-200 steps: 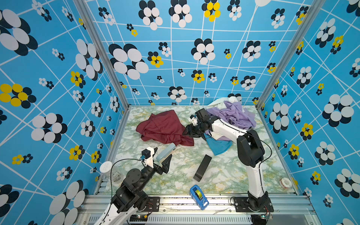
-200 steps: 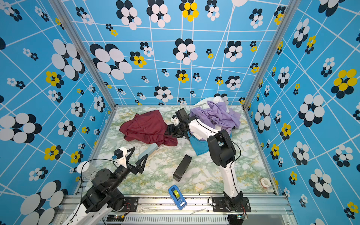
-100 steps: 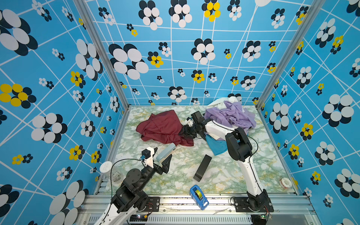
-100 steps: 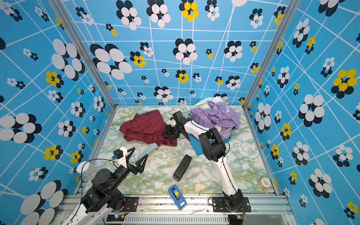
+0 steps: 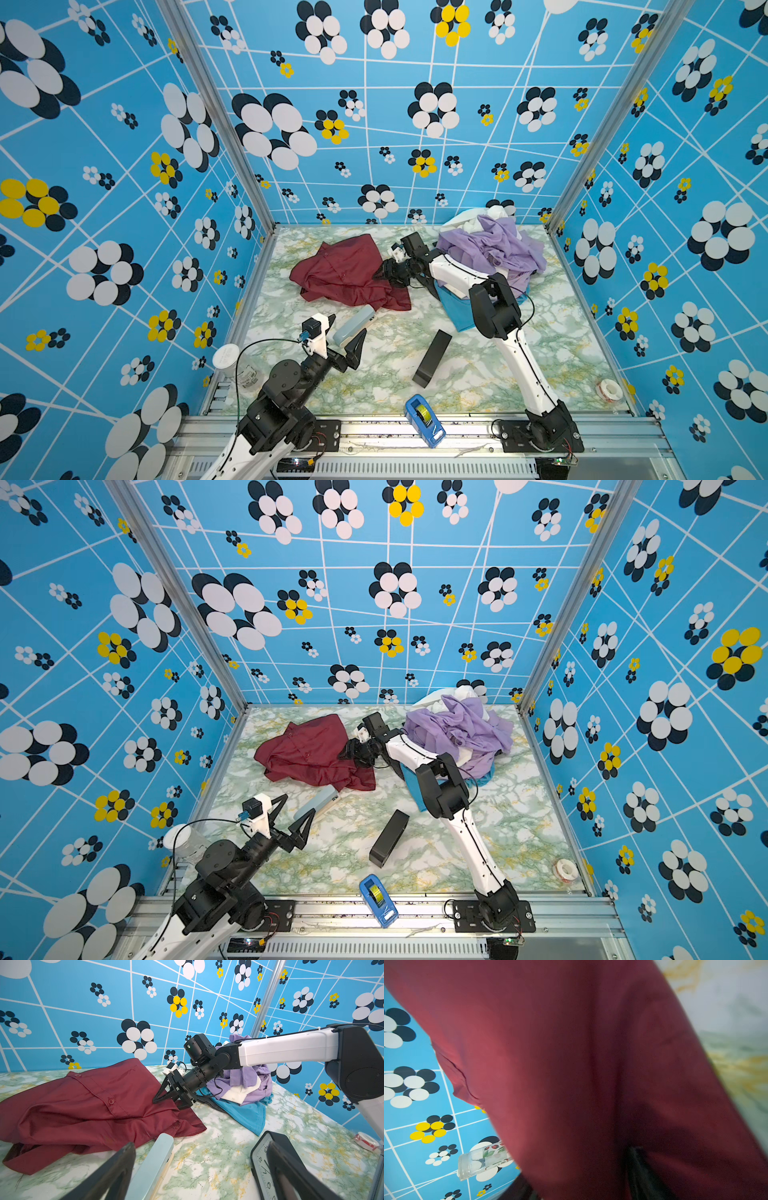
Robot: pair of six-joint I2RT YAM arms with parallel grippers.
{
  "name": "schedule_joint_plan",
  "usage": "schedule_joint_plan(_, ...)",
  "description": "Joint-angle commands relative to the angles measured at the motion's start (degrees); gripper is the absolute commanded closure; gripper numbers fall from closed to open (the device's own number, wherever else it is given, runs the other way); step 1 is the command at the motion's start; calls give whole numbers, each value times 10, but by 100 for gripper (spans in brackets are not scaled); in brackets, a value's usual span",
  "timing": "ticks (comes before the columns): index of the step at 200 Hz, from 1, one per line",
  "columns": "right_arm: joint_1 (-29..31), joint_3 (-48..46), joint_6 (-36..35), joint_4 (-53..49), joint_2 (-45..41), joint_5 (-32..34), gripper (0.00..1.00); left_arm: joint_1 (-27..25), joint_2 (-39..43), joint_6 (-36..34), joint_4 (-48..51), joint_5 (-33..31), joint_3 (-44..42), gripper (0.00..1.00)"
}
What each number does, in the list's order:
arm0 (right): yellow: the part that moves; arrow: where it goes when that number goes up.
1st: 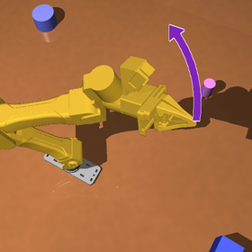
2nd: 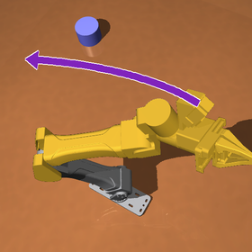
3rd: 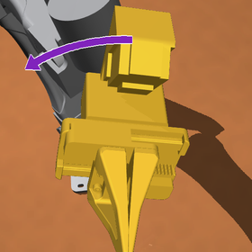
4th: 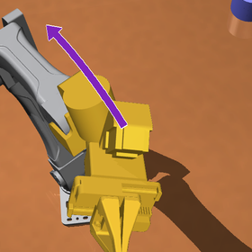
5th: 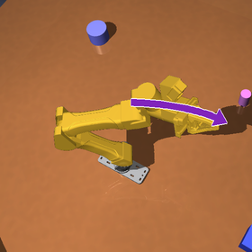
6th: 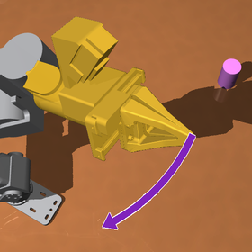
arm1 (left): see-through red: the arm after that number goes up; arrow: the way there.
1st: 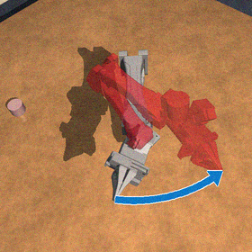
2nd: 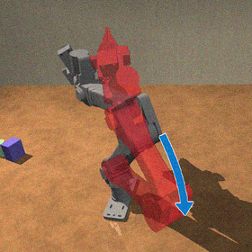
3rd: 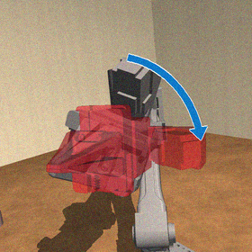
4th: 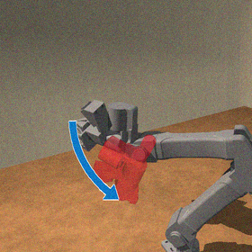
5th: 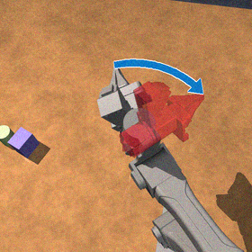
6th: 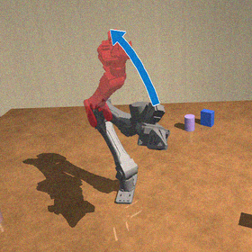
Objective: Pick out a specific cloth from the pile
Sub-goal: 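Open the right gripper, release the shirt and draw back toward the pile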
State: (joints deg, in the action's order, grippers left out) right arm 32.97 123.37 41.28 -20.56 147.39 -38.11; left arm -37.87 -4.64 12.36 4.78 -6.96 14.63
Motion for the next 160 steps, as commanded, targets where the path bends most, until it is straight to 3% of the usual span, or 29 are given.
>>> schedule_joint_plan(1, 12, 44, 9, -11, 25, -14, 38, 5, 6, -9, -5, -9, -7, 1)
schedule_joint_plan(55, 31, 177, 14, -41, 94, -34, 38, 5, 6, -9, -3, -9, -5, 1)
schedule_joint_plan(96, 28, 179, -29, -84, 74, -9, 34, 5, 7, -8, 4, -9, 0, 1)
schedule_joint_plan(136, 25, 86, -94, -78, -29, 37, 19, 5, 7, -5, 14, -4, 12, 1)
schedule_joint_plan(139, 24, 78, -97, -74, -38, 38, 5, 5, 7, -4, 14, -3, 13, 1)
schedule_joint_plan(142, 24, 68, -100, -69, -48, 39, 1, 5, 7, -5, 15, -3, 14, 1)
schedule_joint_plan(160, 21, 21, -118, -53, -104, 48, 1, 5, 7, -1, 22, -2, 22, 1)
